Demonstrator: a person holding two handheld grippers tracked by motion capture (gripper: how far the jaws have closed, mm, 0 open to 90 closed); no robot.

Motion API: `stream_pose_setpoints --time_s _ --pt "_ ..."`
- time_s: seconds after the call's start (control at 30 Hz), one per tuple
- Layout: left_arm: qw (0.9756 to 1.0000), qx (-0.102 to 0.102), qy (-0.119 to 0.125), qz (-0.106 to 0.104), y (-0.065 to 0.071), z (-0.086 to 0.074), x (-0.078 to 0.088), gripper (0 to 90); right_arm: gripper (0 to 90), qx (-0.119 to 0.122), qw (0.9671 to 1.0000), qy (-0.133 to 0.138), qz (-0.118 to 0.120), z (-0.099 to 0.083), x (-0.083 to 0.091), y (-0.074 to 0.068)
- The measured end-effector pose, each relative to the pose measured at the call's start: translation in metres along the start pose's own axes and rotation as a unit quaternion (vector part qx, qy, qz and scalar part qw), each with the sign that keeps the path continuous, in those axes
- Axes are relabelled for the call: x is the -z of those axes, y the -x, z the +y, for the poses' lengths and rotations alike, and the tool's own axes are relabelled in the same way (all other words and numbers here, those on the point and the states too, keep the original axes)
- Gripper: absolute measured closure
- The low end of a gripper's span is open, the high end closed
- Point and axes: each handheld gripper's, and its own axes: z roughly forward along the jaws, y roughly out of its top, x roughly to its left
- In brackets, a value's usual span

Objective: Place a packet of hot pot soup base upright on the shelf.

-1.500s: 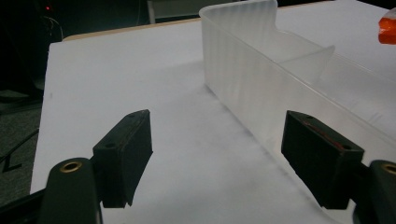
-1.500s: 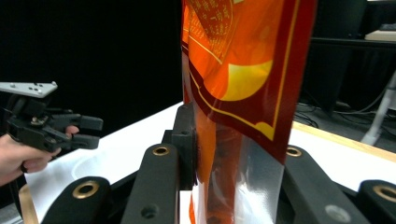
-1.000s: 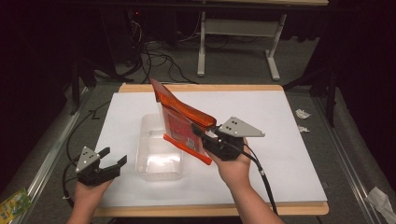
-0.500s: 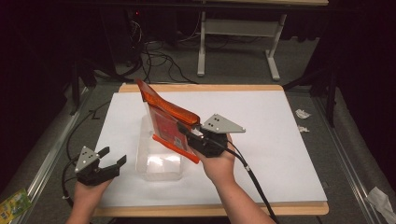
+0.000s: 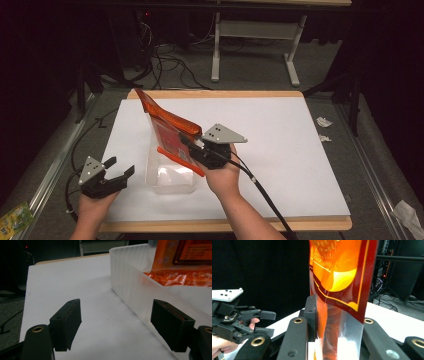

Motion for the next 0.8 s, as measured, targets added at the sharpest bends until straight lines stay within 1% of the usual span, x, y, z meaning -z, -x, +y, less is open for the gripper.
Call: stream_pose_setpoints --time_s 0.07,0.2,0.27,0.3,0.33,0.37,0.4,0.43,0.5,0.6,0.63,0.8 --pt "1.0 -0.001 0.0 0.0 0.0 0.0 0.0 25.1 72.8 -0.006 1.0 0.0 -0.001 -0.001 -0.002 0.0" --pt "1.0 -0.002 -0.001 -0.001 0.0 0.0 -0.001 25.1 72.8 -0.007 1.0 -0.001 0.0 -0.003 -0.006 -0.003" --pt "1.0 -0.004 -0.001 -0.002 0.001 0.0 -0.001 25.1 72.8 -0.005 1.0 -0.003 0.0 -0.006 -0.008 -0.005" --pt "1.0 -0.005 -0.001 -0.002 0.001 0.0 -0.001 25.1 72.8 -0.01 0.9999 -0.006 -0.002 -0.007 -0.009 -0.006" --pt "1.0 -0.006 -0.001 -0.002 0.001 0.001 -0.001 25.1 72.8 -0.008 0.9999 -0.007 -0.001 -0.009 -0.01 -0.006" --pt "1.0 -0.008 0.0 -0.001 0.002 0.001 -0.001 25.1 72.8 -0.01 0.9999 -0.01 -0.003 -0.011 -0.012 -0.006" --pt "1.0 -0.008 0.0 -0.001 0.002 0.001 -0.001 25.1 72.8 -0.015 0.9998 -0.012 -0.004 -0.013 -0.013 -0.007" --pt "1.0 -0.007 0.002 -0.002 0.002 0.001 0.0 25.1 72.8 -0.013 0.9998 -0.013 -0.006 -0.015 -0.015 -0.007" --pt "1.0 -0.007 0.001 -0.002 0.002 0.001 0.0 25.1 72.8 -0.017 0.9997 -0.017 -0.009 -0.018 -0.016 -0.007" --pt "1.0 -0.006 0.001 -0.003 0.001 0.001 -0.001 25.1 72.8 -0.019 0.9997 -0.016 -0.009 -0.021 -0.019 -0.007" --pt "1.0 -0.006 0.002 -0.003 0.001 0.001 -0.001 25.1 72.8 -0.024 0.9995 -0.015 -0.011 -0.021 -0.02 -0.008" --pt "1.0 -0.007 0.002 -0.004 0.002 0.001 -0.001 25.1 72.8 -0.024 0.9995 -0.018 -0.013 -0.023 -0.022 -0.01"
